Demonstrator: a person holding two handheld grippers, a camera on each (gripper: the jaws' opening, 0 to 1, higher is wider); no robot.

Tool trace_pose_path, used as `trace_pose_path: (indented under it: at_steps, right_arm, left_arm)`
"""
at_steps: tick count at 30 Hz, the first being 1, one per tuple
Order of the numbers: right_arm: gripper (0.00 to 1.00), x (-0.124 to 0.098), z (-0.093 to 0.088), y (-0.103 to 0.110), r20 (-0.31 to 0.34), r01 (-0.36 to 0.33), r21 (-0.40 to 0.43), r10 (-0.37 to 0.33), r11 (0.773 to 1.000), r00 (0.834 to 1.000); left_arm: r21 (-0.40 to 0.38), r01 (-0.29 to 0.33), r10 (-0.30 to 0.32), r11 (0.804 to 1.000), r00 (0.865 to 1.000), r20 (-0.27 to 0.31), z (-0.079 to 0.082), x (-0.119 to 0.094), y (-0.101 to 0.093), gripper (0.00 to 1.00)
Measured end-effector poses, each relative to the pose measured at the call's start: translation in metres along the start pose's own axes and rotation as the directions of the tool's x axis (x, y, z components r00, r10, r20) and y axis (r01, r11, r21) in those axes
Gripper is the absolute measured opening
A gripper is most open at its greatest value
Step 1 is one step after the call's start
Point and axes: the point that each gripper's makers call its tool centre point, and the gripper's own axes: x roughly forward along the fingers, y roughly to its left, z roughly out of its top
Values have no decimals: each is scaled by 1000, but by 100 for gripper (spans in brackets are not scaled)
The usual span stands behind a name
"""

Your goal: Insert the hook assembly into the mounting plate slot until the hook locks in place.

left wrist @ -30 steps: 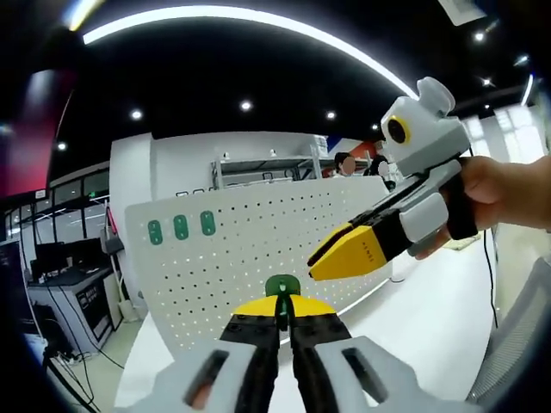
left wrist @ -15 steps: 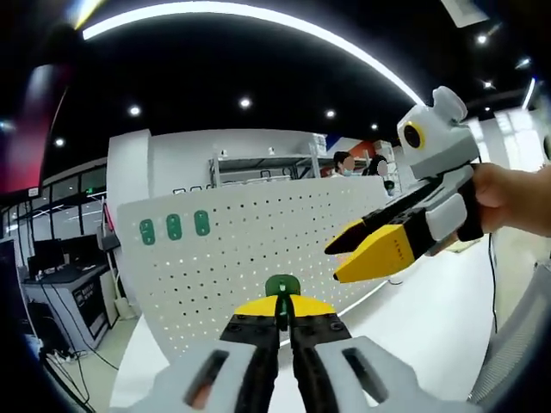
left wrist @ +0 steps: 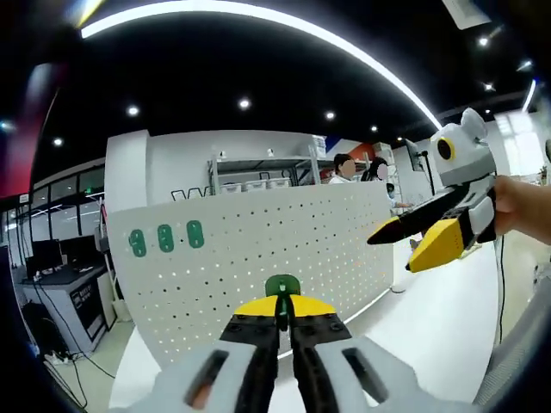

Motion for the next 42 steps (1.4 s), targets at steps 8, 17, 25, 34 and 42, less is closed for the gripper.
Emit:
trace_pose_path:
  at_steps: [8, 17, 25, 34, 42]
  right_arm:
    - [73, -28, 0, -4, -22, 0, -51, -1, 999, 1000]
    - [75, -64, 7, -15, -19, 20, -65, -22, 998, 1000]
    - [76, -88, 12, -27, -5, 51, -81, -51, 995, 999]
    - [76, -116, 22, -44, 61, 75, -47, -72, 996, 996]
    - [77, -122, 23, -51, 71, 55, -38, -52, 998, 996]
  left_arm:
    - [-4, -44, 45, 999, 998, 35, 23, 17, 11, 3]
    - [-34, -91, 93, 995, 992, 79, 49, 45, 17, 3]
    - [-50, -96, 100, 994, 990, 97, 59, 65, 13, 3]
    - [-62, -126, 131, 990, 987, 94, 61, 81, 21, 3]
    - [-102, -190, 200, 976, 976, 89, 63, 101, 46, 3]
